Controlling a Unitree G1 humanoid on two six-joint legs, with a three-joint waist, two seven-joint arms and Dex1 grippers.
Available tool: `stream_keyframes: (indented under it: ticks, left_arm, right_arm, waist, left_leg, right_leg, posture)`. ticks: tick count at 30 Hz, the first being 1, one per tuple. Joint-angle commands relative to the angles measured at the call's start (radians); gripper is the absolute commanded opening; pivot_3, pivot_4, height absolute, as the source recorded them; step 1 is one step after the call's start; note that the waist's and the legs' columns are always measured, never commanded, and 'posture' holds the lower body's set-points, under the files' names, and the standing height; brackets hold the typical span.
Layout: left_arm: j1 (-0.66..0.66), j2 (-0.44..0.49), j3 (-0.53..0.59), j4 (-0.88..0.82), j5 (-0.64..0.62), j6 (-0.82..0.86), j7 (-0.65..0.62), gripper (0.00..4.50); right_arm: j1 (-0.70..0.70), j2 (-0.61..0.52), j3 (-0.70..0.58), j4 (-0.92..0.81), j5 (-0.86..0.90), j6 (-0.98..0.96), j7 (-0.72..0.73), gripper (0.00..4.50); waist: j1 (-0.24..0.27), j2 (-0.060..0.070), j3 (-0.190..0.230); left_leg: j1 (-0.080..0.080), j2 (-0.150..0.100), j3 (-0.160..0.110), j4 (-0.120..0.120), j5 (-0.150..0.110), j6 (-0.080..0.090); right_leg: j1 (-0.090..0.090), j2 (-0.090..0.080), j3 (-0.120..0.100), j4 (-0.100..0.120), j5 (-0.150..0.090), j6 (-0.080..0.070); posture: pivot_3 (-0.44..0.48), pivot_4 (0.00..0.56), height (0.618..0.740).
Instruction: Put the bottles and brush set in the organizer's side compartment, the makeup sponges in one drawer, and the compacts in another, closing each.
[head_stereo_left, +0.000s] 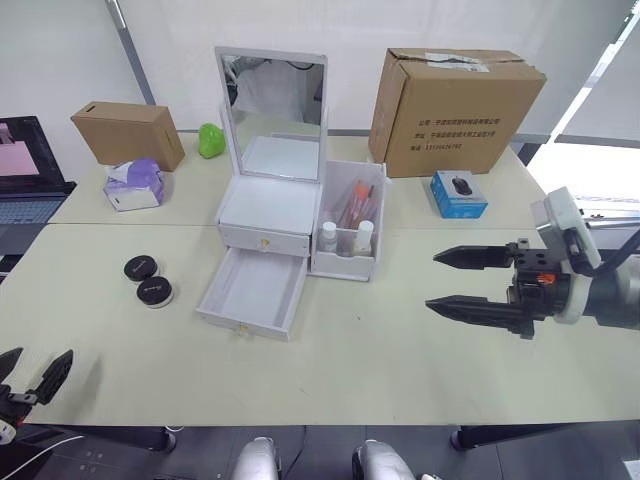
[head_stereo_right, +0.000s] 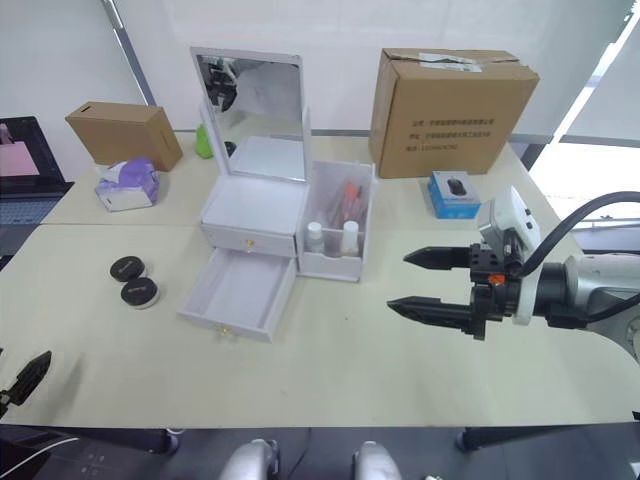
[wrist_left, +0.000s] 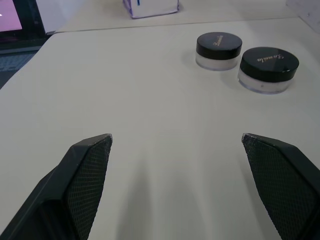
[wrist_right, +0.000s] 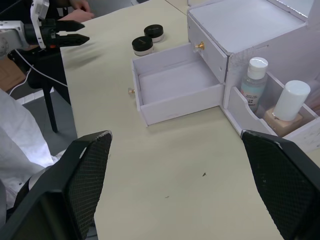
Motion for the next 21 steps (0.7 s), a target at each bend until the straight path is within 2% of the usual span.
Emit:
stream_keyframes:
  ticks: [1, 5, 8, 13, 17, 21]
  left_arm:
    - [-0.001, 0.000, -0.027, -0.125, 0.012, 0.036, 0.034, 4.48]
    - [-0.049, 0.026, -0.101, -0.243, 0.043, 0.140, 0.101, 4.48]
    - [-0.165, 0.051, -0.156, -0.308, 0.026, 0.301, 0.198, 4.48]
    - [-0.321, 0.061, -0.273, -0.371, 0.031, 0.442, 0.226, 4.48]
    - [-0.389, 0.043, -0.323, -0.328, 0.070, 0.470, 0.254, 4.48]
    - [-0.387, -0.001, -0.329, -0.309, 0.095, 0.457, 0.292, 4.48]
  right_arm:
    - [-0.022, 0.006, -0.050, -0.015, 0.018, -0.026, 0.006, 4.50]
    - [-0.038, 0.003, -0.054, -0.017, 0.044, -0.012, 0.004, 4.50]
    - [-0.052, 0.002, -0.041, -0.015, 0.039, -0.011, 0.005, 4.50]
    - [-0.066, 0.010, -0.034, -0.025, 0.042, -0.007, -0.010, 4.50]
    - [-0.054, 0.011, -0.046, -0.039, 0.050, 0.000, -0.026, 4.50]
    - [-0.036, 0.003, -0.070, -0.047, 0.061, 0.004, -0.039, 4.50]
  waist:
    - [0.000, 0.000, 0.000]
    - [0.002, 0.000, 0.000]
    - [0.008, 0.000, 0.000]
    - [0.007, -0.001, 0.000]
    - [0.000, -0.001, 0.000]
    - [-0.005, -0.001, 0.000]
  left_leg:
    - [0.000, 0.000, 0.000, 0.000, 0.000, 0.000]
    - [0.000, 0.000, 0.000, 0.001, 0.000, 0.000]
    - [0.000, -0.001, 0.000, 0.002, 0.000, 0.000]
    - [0.001, -0.001, -0.001, 0.004, 0.001, 0.002]
    - [0.001, -0.001, -0.002, 0.003, 0.005, 0.008]
    - [0.003, -0.001, -0.007, 0.003, 0.005, 0.008]
  right_leg:
    - [0.000, 0.000, 0.000, 0.000, 0.000, 0.000]
    - [0.001, 0.000, 0.000, 0.000, 0.000, 0.002]
    - [0.002, 0.001, 0.000, 0.000, 0.000, 0.003]
    - [0.005, 0.002, 0.001, 0.000, 0.001, 0.007]
    - [0.009, 0.004, 0.002, 0.000, 0.002, 0.007]
    - [0.010, 0.008, 0.005, 0.000, 0.002, 0.008]
  posture:
    - [0.000, 0.150, 0.740]
    - [0.000, 0.150, 0.740]
    - [0.000, 0.150, 0.740]
    - [0.000, 0.150, 0.740]
    - [0.000, 0.150, 0.740]
    - [0.000, 0.150, 0.740]
